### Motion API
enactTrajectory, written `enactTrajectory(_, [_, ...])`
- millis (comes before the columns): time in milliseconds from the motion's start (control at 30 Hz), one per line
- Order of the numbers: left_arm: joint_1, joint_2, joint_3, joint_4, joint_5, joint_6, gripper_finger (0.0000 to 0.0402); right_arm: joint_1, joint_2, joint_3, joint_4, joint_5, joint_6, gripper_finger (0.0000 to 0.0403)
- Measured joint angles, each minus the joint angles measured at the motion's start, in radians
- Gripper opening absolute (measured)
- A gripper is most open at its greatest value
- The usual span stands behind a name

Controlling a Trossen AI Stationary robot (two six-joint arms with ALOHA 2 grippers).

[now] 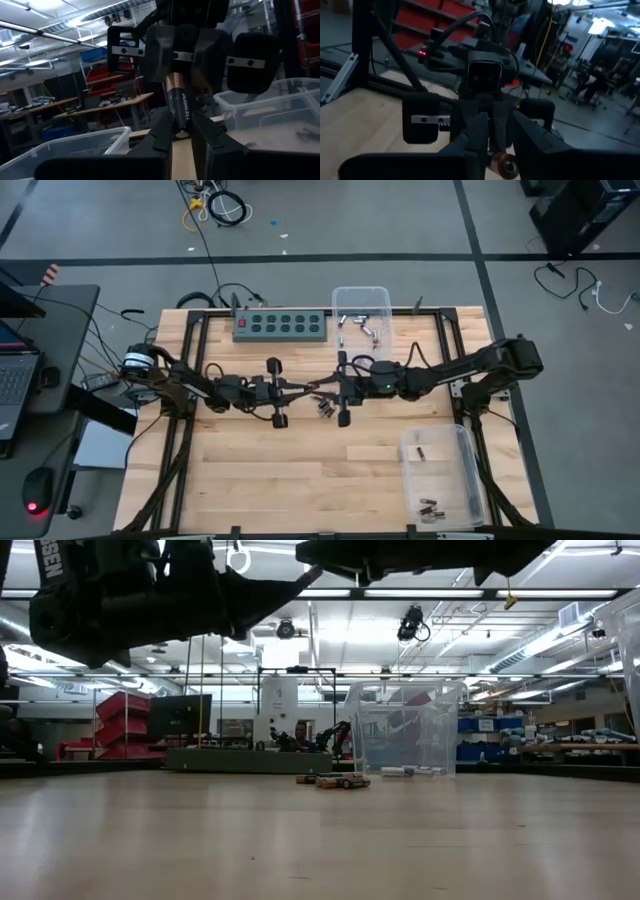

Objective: Sort batteries
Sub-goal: Put the black battery into the bottom transparent bin

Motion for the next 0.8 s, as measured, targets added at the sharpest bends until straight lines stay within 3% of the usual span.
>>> enactTrajectory(333, [0.0, 0.0, 0.005, 0.006, 0.036, -0.003, 0.0033, 0.0, 0.021, 0.0, 0.05, -0.027, 0.007, 0.0108])
enactTrajectory(800, [-0.001, 0.0, 0.084, 0.007, 0.075, 0.043, 0.0033, 0.0, 0.021, 0.0, 0.098, -0.078, 0.007, 0.0114])
